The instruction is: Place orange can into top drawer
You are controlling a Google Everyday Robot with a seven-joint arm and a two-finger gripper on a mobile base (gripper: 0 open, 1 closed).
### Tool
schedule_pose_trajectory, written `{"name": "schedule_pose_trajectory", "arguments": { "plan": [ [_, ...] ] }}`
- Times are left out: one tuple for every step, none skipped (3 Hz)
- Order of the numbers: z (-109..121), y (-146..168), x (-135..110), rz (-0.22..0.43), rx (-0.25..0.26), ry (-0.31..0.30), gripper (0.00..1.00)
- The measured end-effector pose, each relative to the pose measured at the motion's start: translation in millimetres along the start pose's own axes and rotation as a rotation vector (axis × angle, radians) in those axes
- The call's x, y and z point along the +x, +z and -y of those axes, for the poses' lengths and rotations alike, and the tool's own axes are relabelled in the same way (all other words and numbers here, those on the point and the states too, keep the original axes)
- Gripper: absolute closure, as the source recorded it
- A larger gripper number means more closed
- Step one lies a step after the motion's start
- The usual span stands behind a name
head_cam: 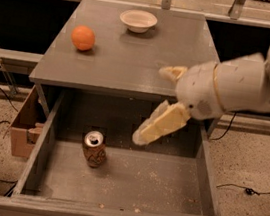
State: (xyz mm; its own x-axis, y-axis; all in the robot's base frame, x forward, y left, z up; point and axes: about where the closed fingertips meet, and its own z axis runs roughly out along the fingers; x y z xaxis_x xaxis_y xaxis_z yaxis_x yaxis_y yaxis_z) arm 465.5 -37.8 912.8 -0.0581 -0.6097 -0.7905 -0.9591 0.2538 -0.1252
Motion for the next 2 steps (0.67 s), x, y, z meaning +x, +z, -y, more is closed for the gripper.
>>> {"name": "schedule_pose_trajectory", "arguments": {
  "plan": [
    [14.2, -45.5, -40.3, -0.167, 0.196, -0.058, 0.00],
    [7.0, -66.7, -62.3, -0.238, 0.293, -0.085, 0.00]
  ]
}}
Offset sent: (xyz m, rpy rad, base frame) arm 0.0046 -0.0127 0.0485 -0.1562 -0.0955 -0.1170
